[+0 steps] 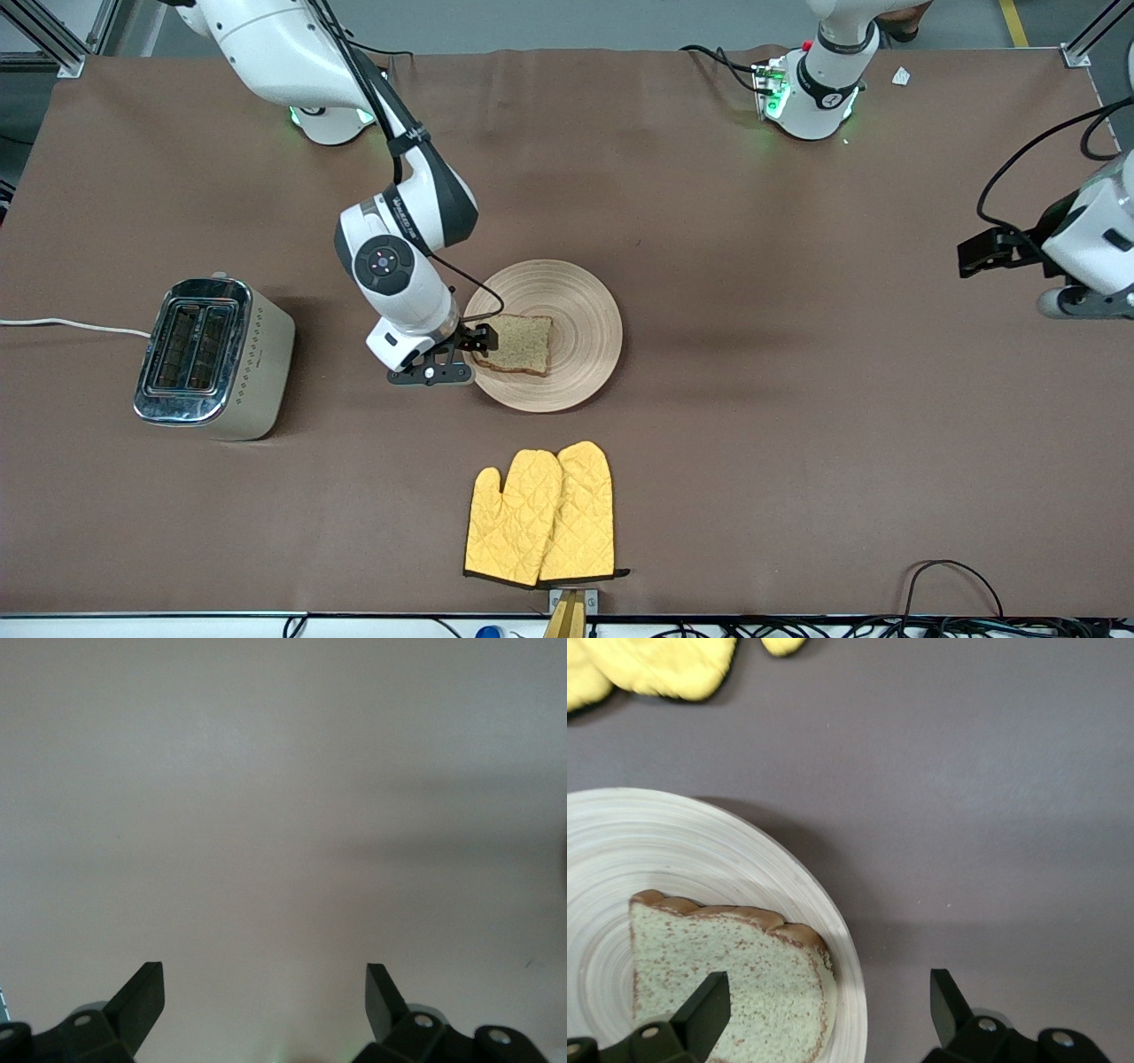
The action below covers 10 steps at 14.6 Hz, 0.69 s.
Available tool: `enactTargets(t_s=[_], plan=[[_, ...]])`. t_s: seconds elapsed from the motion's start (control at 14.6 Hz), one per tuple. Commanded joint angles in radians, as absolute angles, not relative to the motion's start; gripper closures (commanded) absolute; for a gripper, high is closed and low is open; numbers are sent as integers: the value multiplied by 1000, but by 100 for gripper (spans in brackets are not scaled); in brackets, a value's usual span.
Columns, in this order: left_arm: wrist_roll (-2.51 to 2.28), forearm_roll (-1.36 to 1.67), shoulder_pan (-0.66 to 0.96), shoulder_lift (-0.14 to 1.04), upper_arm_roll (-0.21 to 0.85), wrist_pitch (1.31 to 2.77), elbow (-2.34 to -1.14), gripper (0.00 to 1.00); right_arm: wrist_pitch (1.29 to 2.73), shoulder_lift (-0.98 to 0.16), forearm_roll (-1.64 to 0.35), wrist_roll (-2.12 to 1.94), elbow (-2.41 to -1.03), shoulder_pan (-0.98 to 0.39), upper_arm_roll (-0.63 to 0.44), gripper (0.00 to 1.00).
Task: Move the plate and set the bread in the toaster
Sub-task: 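Lower the right gripper onto the bread slice and close it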
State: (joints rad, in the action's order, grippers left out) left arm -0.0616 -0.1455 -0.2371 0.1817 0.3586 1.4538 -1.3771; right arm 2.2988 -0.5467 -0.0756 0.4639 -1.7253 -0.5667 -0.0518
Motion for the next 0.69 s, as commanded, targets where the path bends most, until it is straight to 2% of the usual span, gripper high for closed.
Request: enactTargets(t_s=[0.0, 0.27, 0.48, 0.62], plan=[[-55, -164, -232, 187, 360, 1428, -1339, 0, 2333, -557, -84, 500, -1749, -595, -61, 15], [-60, -152, -233, 175, 360, 1419, -1313, 0, 2457, -561, -86, 503, -1830, -607, -61, 27], [-72, -137, -224, 123, 347, 1420, -1324, 0, 2471, -571, -84, 543, -1836, -620, -61, 29], [-72, -71, -139, 88, 238, 1420, -1348, 0, 2470, -571, -84, 545, -1836, -624, -61, 29]])
